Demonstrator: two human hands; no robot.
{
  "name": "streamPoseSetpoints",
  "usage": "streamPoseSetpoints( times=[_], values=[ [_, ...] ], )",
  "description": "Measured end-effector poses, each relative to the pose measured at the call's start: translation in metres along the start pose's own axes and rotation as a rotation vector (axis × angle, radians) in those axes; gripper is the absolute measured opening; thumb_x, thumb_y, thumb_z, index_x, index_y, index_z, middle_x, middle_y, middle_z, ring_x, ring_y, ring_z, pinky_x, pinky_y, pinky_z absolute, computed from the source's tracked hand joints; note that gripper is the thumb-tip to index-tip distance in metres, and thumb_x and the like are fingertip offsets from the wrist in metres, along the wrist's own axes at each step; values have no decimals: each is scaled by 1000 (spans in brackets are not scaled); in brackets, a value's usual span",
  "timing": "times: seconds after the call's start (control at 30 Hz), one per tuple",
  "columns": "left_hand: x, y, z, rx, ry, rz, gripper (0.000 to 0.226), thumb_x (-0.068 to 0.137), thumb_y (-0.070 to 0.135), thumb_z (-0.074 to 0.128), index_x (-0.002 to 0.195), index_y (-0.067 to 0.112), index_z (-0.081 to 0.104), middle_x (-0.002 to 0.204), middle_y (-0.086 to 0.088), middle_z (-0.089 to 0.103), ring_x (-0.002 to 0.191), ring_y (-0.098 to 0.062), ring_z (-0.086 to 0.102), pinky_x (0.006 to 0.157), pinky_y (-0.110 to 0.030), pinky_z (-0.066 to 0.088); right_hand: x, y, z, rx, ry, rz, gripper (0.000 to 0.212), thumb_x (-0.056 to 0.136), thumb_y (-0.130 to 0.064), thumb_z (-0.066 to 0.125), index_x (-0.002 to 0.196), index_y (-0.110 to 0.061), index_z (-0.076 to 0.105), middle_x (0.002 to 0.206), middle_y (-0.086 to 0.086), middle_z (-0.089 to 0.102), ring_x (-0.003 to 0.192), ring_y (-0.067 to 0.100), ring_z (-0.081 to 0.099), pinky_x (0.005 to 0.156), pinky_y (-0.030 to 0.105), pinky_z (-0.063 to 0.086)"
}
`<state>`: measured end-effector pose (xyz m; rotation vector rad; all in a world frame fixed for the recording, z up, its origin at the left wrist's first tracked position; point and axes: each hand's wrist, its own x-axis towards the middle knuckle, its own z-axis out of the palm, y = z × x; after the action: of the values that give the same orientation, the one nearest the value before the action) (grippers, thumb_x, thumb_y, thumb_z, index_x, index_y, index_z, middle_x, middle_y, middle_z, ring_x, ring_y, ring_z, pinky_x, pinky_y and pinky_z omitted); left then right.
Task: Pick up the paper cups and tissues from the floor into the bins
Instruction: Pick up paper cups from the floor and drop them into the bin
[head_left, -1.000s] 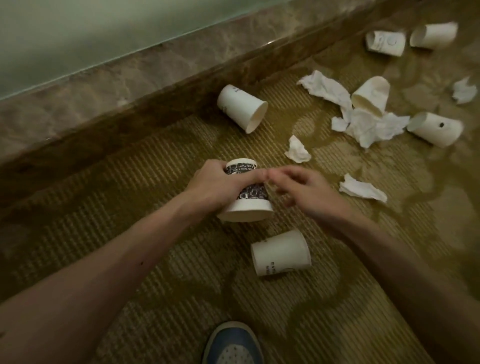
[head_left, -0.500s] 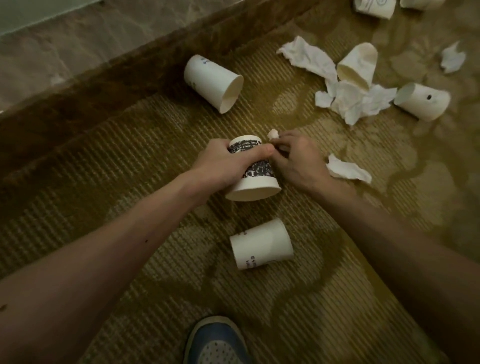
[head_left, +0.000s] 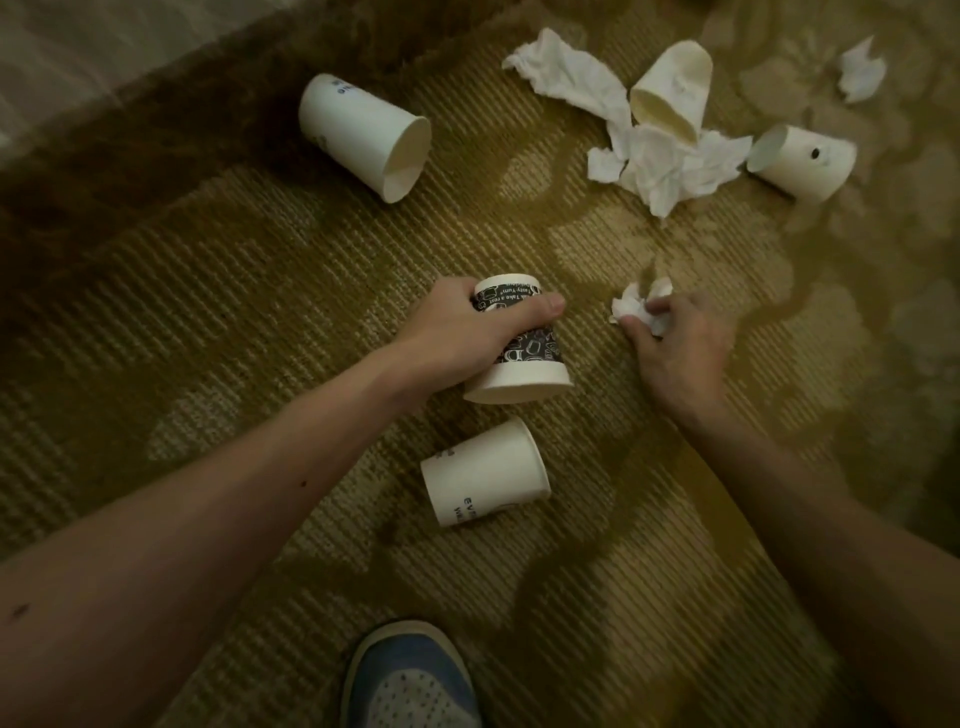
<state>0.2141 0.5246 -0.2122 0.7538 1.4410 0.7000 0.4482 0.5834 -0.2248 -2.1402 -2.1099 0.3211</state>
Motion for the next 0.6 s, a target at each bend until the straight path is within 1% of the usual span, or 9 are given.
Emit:
streamPoseSetpoints(
  times=[0.07,0.13,0.2,0.27,0.33,0.4,0.47,0.53,0.6],
  values=[
    [-2,-3,1,1,-5,-2,66,55,73,76,94,21,70,77,9,76,71,-9,73,68,-33,58,-3,-1,2,58,27,4,29,90,-36,64,104,-11,67,110,6,59,103,20,50,82,24,26],
    [-5,-5,-1,-17,-20,7,58,62,66,79,95,20,70,78,8,76,72,-9,74,64,-30,56,-5,-8,0,189,-1,23,25,89,-40,65,96,-16,66,101,-4,59,92,11,50,79,24,30],
    [-8,-5,-3,-31,-38,16,54,66,63,79,97,20,70,79,8,76,72,-9,74,59,-26,54,-8,-15,-4,321,-60,32,21,86,-40,69,96,-21,63,94,-12,59,85,9,54,73,25,41],
    [-12,-2,-6,-22,-45,26,52,67,63,78,96,20,70,79,9,76,72,-9,74,55,-22,54,-14,-27,-12,416,-54,18,22,83,-35,73,98,-28,58,88,-18,55,79,-1,55,63,19,41],
    [-18,2,-13,2,-23,36,52,66,65,78,94,22,71,78,9,76,71,-8,73,58,-24,56,-21,-46,-21,511,-49,-16,23,83,-31,75,96,-31,56,89,-16,55,77,-6,56,63,20,47],
    [-25,6,-24,28,5,52,53,65,66,77,94,22,71,80,9,76,73,-9,74,67,-31,59,-27,-72,-29,649,-123,-56,17,84,-24,74,90,-28,59,90,-10,60,78,2,64,64,29,57],
    [-35,14,-38,70,3,91,52,67,64,77,95,22,71,81,8,76,74,-10,74,68,-33,60,-36,-98,-38,768,-197,-75,13,84,-17,75,86,-24,63,88,-2,65,73,11,70,60,31,60],
    [-49,25,-53,141,16,145,49,68,64,76,93,22,71,80,9,76,73,-9,74,66,-32,60,-46,-120,-49,802,-229,-93,10,83,-22,76,85,-24,67,90,0,69,75,13,71,61,30,60],
    [-67,39,-70,253,70,182,51,65,69,74,87,23,72,77,12,75,70,-5,72,65,-30,60,-57,-141,-62,833,-280,-109,9,80,-28,76,87,-24,71,95,-1,71,79,11,72,63,29,60]
  ],
)
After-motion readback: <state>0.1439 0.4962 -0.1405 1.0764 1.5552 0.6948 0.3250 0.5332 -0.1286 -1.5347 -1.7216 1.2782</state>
